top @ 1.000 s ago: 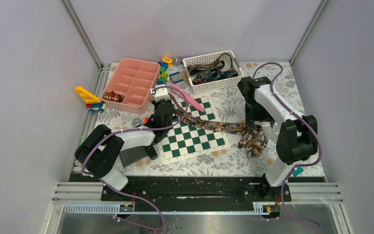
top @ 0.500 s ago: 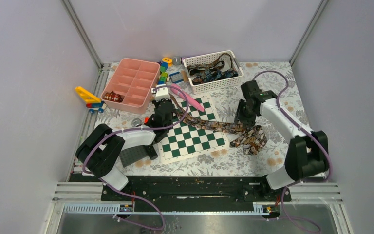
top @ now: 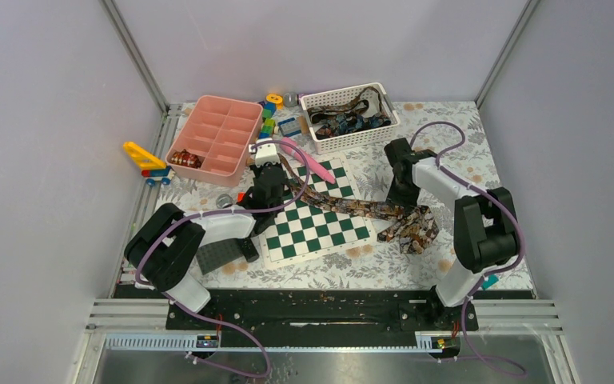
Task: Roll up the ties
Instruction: Flatten out the tie at the center of the board.
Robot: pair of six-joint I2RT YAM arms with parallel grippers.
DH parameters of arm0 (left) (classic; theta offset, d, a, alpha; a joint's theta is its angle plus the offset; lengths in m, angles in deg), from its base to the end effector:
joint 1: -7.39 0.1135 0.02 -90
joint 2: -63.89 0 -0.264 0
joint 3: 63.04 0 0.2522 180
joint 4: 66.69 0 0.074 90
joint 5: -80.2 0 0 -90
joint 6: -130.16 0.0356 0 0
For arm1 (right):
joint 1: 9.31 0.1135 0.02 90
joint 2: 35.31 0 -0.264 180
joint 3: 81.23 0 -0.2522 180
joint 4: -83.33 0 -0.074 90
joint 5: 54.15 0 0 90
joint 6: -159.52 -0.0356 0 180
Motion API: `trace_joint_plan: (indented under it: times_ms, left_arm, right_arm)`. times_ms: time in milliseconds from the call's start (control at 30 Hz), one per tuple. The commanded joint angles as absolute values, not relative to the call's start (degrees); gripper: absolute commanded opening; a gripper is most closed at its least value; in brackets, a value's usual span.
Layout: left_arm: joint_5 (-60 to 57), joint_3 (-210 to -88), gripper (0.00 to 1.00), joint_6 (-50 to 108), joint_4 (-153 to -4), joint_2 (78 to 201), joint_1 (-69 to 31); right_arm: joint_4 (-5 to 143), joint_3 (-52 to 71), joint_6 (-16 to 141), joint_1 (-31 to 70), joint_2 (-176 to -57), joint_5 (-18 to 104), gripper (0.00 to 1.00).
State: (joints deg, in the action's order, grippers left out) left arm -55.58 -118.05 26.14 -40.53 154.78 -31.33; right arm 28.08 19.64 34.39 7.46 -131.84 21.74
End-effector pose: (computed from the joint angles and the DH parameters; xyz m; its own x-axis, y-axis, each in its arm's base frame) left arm 0.2702 -0.1839 0.2130 -0.1000 -0.1364 -0.9856 -0.1434 0.9822 -0.1214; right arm 0.3118 0.0849 0.1968 -0.8684 0.3212 -0.3778 0.3540 0.9351 -0.0187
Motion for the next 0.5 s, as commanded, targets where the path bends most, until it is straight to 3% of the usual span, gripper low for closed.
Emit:
trace_joint_plan:
  times_ms: [0,267,467]
  left_arm:
    - [-56.47,-119.55,0.0,25.5,-38.6,153.97,-31.44]
    - [-56.9,-119.52,0.0,25.63,-38.42,154.48,-31.45]
    - [-56.96,-119.35,0.0,25.57,-38.39,154.8,-31.41]
  right_arm:
    - [27.06,17.77,32.79,7.68,-134.02,17.89,0.42]
    - [27.54,17.87,33.11,7.58,-136.81,15.21,0.46]
    - [29.84,19.6,33.05,7.18,-136.71,14.85,0.31]
